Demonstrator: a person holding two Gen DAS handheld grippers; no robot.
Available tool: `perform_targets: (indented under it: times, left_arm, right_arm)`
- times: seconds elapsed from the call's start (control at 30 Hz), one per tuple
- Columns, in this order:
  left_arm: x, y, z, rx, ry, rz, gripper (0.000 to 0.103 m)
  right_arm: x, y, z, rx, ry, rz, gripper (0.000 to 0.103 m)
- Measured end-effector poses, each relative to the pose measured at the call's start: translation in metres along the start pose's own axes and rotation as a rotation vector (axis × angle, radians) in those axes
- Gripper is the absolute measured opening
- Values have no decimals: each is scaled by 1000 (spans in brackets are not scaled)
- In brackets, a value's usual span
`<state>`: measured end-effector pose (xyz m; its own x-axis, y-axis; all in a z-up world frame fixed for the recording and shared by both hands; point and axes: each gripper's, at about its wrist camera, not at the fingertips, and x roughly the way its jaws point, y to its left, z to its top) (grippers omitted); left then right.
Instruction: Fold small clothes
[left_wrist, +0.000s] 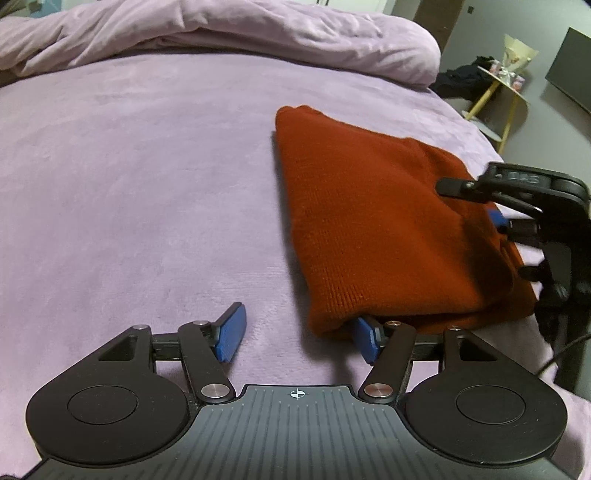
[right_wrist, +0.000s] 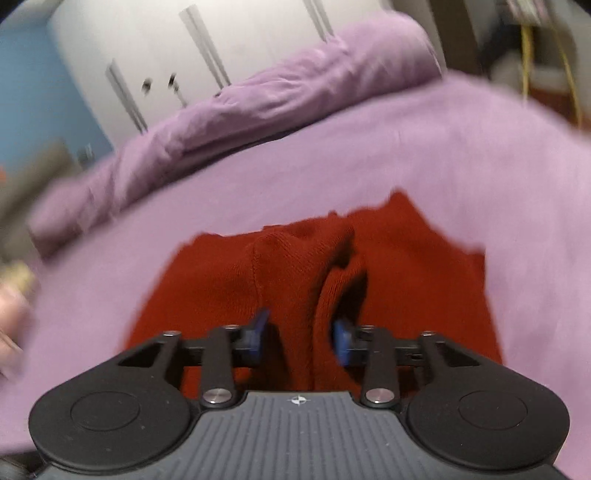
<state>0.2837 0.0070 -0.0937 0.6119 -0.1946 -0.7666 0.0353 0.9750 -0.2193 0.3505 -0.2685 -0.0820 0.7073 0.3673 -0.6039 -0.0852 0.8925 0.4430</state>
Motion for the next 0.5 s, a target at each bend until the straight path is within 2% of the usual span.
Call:
perform_targets:
  times: [0.07,0.13,0.17,0.2,0.3,0.37,0.43,0.5]
  left_arm:
    - [1,-3,1,-1,-1,12,66]
    - [2,-10,1,10,-2,28,68]
    - [2,-12,0,18,-1,35,68]
    - [2,-14,0,28,1,43,68]
    - [-5,-18,0,45,5,54,67]
    - [-10,-22,0,62,-4,46,67]
    - [-14,-25,0,73,-1,21,67]
    - [-15,-27,-1,73,-3,3,67]
  right_arm:
    - [3,-10,-5,85,31,73,53]
    - [5,-7,-13,52,34,73,49]
    - [6,0,-16,3,26,46,32]
    - [8,8,-17,-58,21,16,22]
    - [3,37,-17,-241,-10,-88,18]
    - [-12,54,-13,-365,-101,-170,18]
    - [-25,59,-10,-427,-178,-225,18]
    - [-30,55,-11,-479,-216,-293,18]
